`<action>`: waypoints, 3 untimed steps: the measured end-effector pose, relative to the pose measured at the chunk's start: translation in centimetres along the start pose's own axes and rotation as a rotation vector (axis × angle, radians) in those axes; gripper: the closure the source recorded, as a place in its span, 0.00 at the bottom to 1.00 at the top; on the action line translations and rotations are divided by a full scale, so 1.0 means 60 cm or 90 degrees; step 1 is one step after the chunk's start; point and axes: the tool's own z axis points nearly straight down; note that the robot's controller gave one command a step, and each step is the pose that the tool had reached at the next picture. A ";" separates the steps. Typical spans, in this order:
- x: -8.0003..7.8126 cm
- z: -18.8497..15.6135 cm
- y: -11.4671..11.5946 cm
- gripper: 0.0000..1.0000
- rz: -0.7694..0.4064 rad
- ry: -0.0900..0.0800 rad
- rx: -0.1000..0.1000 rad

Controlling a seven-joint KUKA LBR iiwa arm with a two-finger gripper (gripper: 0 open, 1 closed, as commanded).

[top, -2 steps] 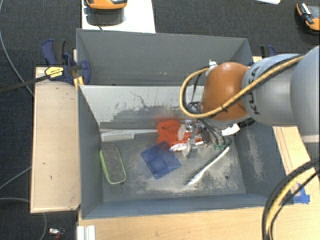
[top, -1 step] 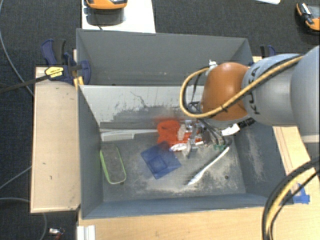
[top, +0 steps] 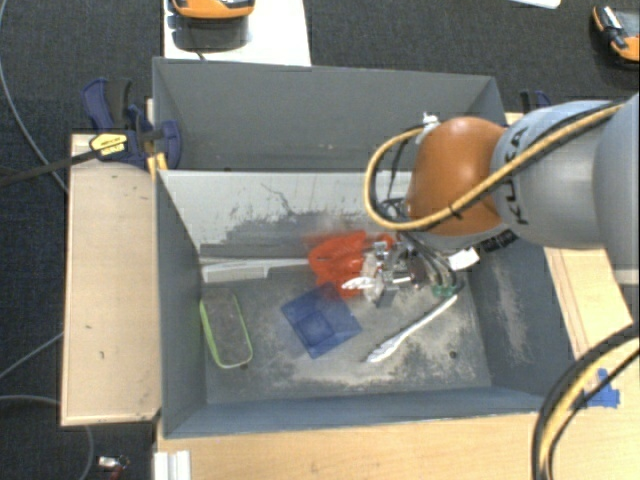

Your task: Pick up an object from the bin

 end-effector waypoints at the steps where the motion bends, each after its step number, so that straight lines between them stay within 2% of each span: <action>1: -0.003 -0.030 0.000 1.00 0.001 -0.004 0.000; 2: 0.000 -0.067 0.000 1.00 0.002 0.002 0.000; 3: -0.004 -0.118 0.000 1.00 0.002 -0.002 0.000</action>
Offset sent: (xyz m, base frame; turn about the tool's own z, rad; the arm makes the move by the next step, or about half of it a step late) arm 0.0012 -0.0001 0.0808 0.0012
